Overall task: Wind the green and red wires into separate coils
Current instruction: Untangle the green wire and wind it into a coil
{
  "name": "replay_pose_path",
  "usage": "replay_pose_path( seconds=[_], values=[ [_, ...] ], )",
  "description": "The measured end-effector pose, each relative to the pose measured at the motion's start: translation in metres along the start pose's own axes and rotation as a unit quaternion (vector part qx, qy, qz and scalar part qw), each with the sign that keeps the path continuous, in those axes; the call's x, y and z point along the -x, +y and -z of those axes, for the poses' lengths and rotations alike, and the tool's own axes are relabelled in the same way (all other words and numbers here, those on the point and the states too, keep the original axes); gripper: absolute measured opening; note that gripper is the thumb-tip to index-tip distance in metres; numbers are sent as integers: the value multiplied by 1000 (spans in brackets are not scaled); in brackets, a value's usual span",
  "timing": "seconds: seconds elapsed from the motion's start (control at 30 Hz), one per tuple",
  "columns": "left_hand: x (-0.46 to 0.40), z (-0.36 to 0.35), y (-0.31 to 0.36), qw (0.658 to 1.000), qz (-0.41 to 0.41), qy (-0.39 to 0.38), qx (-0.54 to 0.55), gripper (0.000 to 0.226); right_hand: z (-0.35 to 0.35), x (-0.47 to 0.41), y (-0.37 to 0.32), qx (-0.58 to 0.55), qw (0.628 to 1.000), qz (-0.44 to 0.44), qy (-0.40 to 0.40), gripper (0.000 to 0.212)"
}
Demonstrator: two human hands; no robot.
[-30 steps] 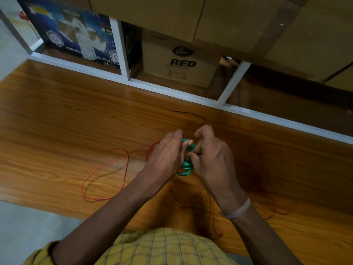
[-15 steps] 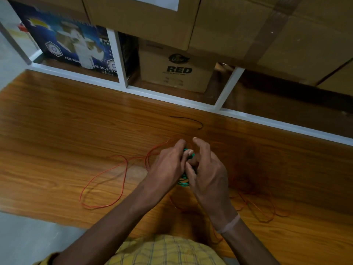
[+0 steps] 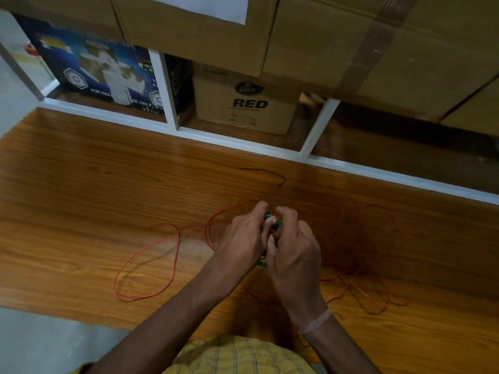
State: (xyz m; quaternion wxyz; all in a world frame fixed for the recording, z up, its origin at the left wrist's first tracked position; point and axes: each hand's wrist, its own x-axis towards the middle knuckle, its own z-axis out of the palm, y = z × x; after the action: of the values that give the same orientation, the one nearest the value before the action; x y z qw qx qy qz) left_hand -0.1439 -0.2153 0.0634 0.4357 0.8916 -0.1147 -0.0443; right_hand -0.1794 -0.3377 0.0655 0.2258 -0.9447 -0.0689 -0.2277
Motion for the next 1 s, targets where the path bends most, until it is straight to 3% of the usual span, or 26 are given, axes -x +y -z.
replay_pose_path(
  seconds=[0.17,0.33,0.8,1.0],
  values=[
    [2,2,0,993,-4,41,114,12,2,5,4,-1,999,15,43,57],
    [4,4,6,964,5,63,259,4,8,1,11,-35,994,9,105,65],
    [5,16,15,945,-60,25,322,23,29,-4,9,-83,989,16,118,67],
    [4,10,25,946,-72,70,309,11,31,-5,10,-88,988,8,126,61]
  ],
)
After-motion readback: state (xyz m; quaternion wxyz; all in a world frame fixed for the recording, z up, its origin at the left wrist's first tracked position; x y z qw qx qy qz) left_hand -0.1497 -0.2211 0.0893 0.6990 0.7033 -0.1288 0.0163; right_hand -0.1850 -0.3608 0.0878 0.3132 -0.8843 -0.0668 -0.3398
